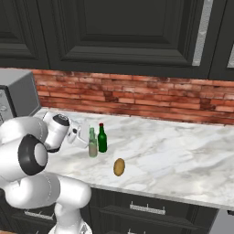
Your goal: Place the beers on the top shelf of the fridge to keep them out of children's reach, and place the potato on lower shelves for easy access.
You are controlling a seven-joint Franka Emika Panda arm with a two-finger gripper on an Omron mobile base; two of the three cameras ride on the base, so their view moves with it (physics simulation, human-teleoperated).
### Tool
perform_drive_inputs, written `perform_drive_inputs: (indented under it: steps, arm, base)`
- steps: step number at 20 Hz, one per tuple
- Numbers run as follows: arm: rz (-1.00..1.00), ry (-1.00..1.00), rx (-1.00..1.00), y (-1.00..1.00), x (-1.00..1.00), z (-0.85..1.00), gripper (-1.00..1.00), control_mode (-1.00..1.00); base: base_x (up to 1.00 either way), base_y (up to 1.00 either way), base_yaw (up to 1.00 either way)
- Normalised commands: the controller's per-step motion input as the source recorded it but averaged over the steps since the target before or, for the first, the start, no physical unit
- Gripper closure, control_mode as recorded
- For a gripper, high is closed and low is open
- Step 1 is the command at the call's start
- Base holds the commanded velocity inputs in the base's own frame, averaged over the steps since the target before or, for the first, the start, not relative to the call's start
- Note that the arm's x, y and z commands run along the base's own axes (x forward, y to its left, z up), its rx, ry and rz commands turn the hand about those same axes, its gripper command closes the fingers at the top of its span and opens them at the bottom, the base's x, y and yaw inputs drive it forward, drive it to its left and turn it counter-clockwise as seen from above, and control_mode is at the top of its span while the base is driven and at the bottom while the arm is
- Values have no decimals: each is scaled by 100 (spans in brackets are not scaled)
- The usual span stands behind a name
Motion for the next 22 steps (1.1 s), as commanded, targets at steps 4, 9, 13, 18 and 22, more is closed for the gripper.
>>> perform_drive_inputs:
  steps: [4,9,13,18,22]
  arm:
    - [36,0,-5,30,-34,64,100,-100]
    - [41,2,-1,21,-50,88,100,-100]
    - [44,2,0,3,-76,100,100,-100]
    - [31,1,1,-24,-98,76,100,-100]
    - [24,5,10,-47,-91,93,100,-100]
  base:
    - [0,0,0]
    - [0,0,0]
    - [0,0,0]
    - [0,0,0]
    - [0,0,0]
